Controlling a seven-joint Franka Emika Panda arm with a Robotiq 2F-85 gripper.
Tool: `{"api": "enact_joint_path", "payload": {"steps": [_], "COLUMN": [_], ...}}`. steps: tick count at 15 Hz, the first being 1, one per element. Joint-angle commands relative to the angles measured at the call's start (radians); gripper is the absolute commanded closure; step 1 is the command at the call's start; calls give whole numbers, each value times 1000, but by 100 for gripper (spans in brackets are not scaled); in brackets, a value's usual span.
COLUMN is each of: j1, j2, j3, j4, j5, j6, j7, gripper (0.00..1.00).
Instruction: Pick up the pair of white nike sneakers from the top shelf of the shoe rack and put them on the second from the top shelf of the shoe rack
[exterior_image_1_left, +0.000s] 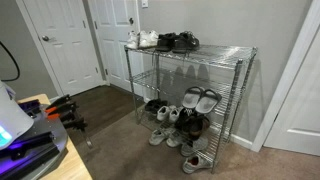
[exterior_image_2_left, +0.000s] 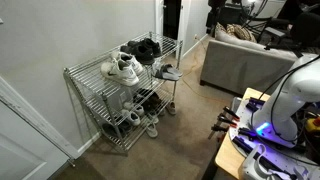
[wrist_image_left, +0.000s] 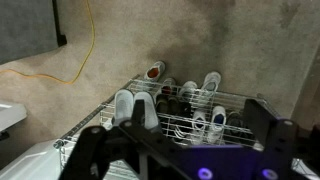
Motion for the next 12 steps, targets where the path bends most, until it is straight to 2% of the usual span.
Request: {"api": "enact_joint_path", "payload": {"steps": [1, 7, 11, 12], "j1": [3, 3, 36, 46], "j2": [1, 1, 177, 232], "j3": [-2, -2, 32, 54], "j4": [2, 2, 62, 74], "j5": [-1, -1, 2, -15], "j6": [-2, -2, 48, 101], "j7": [1, 1, 4, 39], "gripper": [0, 0, 0, 0]}}
